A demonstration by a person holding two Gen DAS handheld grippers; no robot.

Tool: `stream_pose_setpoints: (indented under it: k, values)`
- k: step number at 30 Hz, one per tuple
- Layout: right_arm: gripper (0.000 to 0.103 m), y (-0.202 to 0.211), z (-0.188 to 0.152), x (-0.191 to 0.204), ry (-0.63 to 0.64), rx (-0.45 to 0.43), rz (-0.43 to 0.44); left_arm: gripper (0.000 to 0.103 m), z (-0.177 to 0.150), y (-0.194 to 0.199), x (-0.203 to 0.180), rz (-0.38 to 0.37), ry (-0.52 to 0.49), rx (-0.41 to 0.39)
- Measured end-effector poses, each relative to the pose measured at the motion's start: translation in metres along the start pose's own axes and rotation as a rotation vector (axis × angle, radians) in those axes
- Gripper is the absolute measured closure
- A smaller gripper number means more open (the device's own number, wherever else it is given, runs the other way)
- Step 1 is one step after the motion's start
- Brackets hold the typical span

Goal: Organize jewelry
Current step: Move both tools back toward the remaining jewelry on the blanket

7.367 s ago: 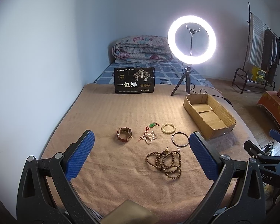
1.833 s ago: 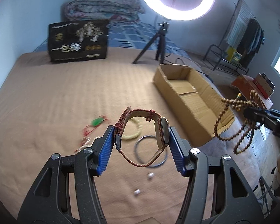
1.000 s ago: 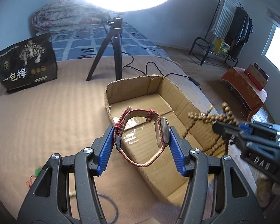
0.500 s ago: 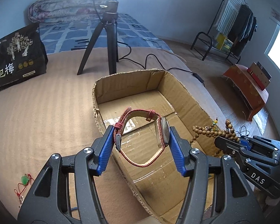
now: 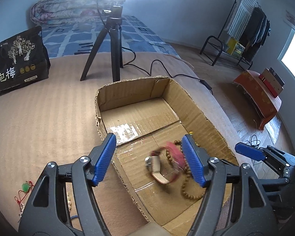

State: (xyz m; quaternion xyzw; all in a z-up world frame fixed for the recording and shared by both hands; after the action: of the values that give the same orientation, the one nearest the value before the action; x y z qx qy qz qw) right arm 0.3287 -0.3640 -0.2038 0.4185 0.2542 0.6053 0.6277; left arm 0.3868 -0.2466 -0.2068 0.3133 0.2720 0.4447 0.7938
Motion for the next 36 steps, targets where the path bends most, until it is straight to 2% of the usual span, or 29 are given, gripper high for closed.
stream_pose_setpoints:
  k: [8,19,27,30,36]
  values:
    - [0.04,0.008,-0.001,0.005,0.004,-0.008,-0.008,0.032,-0.002,0.013,0.009,0.007,0.013,-0.01]
    - [0.04,0.034,-0.003,0.025,0.025,-0.043,-0.001,0.032,-0.008,0.058,0.035,0.044,0.007,-0.065]
    - [0.04,0.046,-0.014,0.057,0.063,-0.051,0.046,0.032,-0.025,0.104,0.074,0.094,-0.003,-0.098]
    - [0.03,0.047,-0.019,0.073,0.08,-0.04,0.075,0.032,-0.035,0.12,0.094,0.109,0.014,-0.106]
    - [0.029,0.051,-0.033,0.105,0.137,-0.027,0.12,0.032,-0.062,0.144,0.13,0.142,0.007,-0.084]
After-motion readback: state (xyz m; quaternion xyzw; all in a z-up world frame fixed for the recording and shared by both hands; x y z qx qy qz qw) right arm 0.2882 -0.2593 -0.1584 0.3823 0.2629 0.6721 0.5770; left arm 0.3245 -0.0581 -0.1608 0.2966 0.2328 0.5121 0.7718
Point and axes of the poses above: each gripper's, at about its wrist camera, not at the fingertips, and y roughly against the way its jaws point, x to its left, z to its top, the point moved 8 cm from there along -y, roughly the way its jaws point, and after that the axes turned 10 degrees about -y, right-handed, at the moved point
